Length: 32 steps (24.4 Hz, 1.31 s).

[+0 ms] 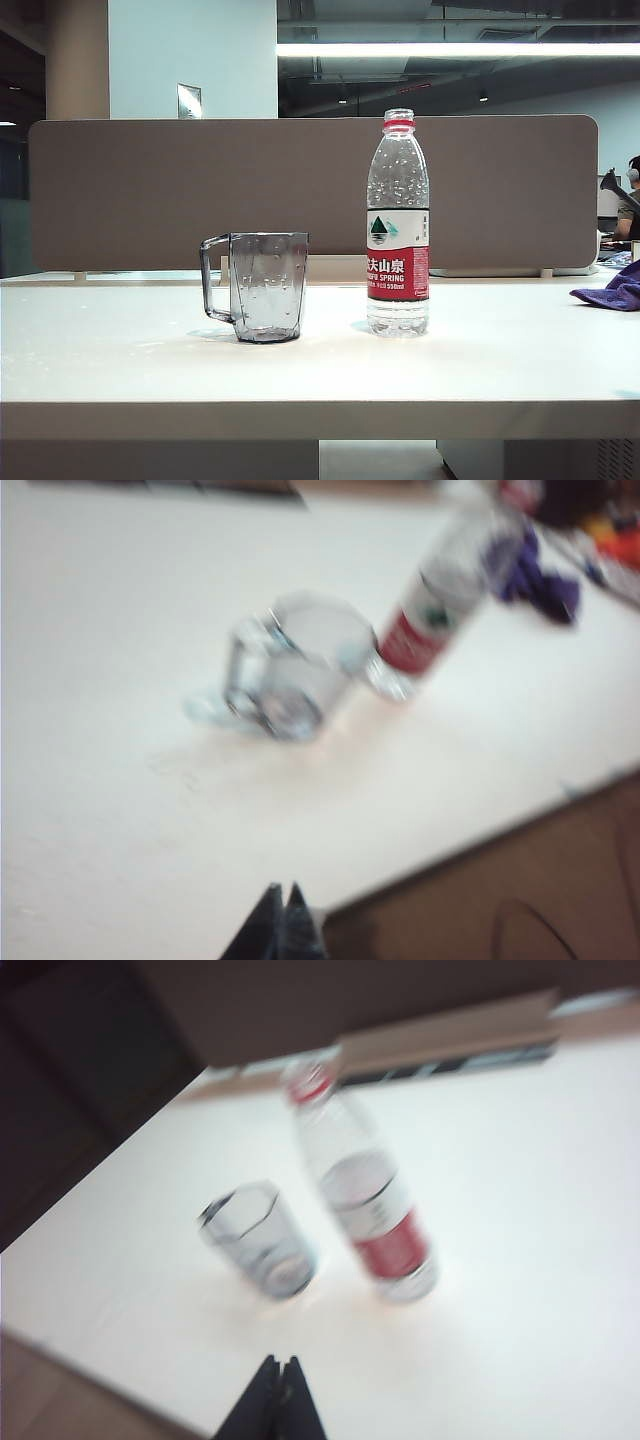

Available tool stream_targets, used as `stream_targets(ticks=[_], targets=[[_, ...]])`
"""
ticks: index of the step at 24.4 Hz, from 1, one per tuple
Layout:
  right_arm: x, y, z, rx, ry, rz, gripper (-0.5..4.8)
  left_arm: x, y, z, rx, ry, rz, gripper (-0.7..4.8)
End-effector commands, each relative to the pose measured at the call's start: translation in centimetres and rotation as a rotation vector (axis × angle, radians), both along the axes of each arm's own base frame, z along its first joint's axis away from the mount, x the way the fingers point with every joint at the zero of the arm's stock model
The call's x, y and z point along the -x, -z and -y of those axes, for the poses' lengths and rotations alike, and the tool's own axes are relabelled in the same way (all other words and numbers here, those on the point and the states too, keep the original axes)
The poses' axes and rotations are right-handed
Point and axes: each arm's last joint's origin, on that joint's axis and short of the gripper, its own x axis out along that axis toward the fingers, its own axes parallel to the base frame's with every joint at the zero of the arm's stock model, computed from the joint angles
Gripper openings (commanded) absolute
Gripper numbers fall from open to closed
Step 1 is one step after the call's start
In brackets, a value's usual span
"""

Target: Pick up the mineral water bottle on the table and pour a little water into the mug.

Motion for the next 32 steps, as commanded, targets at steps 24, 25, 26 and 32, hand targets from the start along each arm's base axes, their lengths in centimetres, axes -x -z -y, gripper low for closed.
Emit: stream_targets(ticks=[24, 25, 26, 32], targets=[[-2.5, 9.6, -4.7, 0.29, -0.041, 0.265, 2.51, -1.1, 1.1, 1.2, -0.116, 0.168, 0.033, -0.05], [-3.0, 9.5, -4.9, 0.282, -0.037, 0.285, 3.12, -1.1, 1.1, 1.2, -0.115, 0.17, 0.032, -0.05], [-3.4, 9.5, -5.1, 0.275, -0.032, 0.303, 3.52, -1.1, 1.1, 1.2, -0.114, 0.172, 0.032, -0.05], [-5.0, 10.1, -5.6, 0.289, 0.016, 0.316, 3.92, -1.1, 1.1, 1.2, -0.115, 0.172, 0.032, -0.05]])
